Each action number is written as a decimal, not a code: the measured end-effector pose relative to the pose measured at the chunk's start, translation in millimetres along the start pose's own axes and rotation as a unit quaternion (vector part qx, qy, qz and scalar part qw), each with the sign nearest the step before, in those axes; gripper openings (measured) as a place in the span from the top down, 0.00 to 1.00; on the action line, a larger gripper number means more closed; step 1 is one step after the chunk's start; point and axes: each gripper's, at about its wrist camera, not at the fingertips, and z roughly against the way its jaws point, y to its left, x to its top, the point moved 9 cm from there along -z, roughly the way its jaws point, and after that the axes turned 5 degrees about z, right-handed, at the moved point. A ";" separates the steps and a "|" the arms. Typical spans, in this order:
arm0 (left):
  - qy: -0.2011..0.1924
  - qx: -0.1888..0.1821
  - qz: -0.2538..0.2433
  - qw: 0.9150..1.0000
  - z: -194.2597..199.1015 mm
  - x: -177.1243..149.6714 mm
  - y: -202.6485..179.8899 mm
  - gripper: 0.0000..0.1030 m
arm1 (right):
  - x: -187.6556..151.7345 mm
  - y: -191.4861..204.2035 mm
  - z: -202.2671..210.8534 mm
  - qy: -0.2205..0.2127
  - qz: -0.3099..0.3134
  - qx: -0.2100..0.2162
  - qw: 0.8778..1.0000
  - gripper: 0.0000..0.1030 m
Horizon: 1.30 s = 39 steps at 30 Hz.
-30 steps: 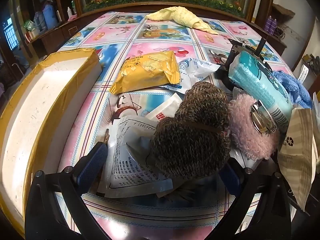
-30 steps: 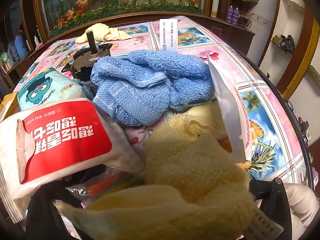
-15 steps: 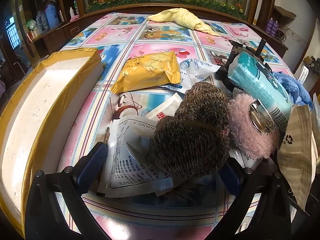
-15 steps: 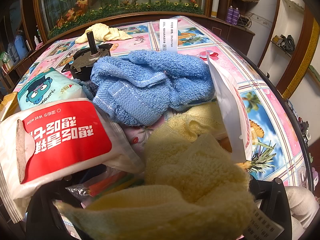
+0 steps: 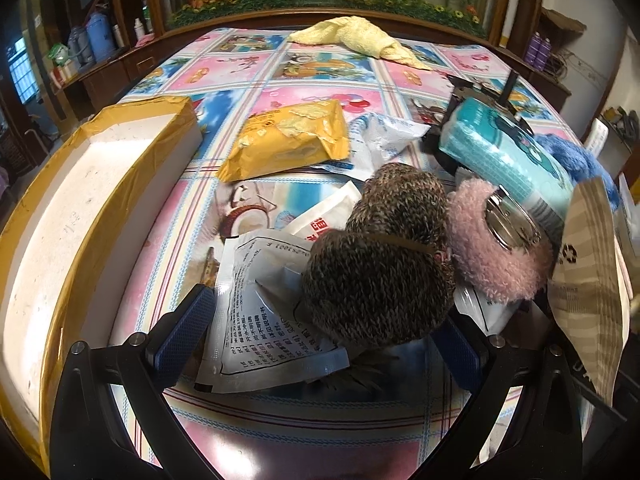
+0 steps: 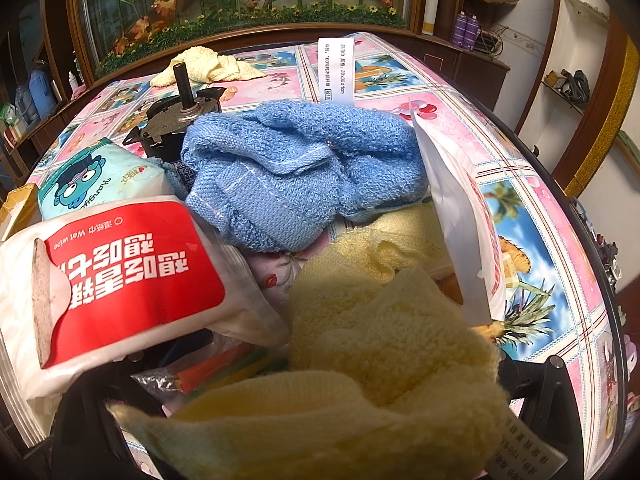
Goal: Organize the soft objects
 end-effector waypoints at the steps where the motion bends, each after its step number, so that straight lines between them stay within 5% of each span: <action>1: 0.001 -0.002 -0.002 1.000 0.0 -0.2 -0.9 0.00 | 0.0 0.1 0.0 0.000 0.000 0.000 1.000 0.00; 27: -0.003 0.002 0.005 1.000 9.3 -12.8 1.2 0.00 | -7.3 2.4 5.2 0.010 0.034 0.028 0.999 0.00; 39: 0.009 -0.024 -0.023 0.999 11.6 -15.0 -0.2 0.00 | -7.4 2.6 6.3 0.009 0.036 0.029 0.999 0.00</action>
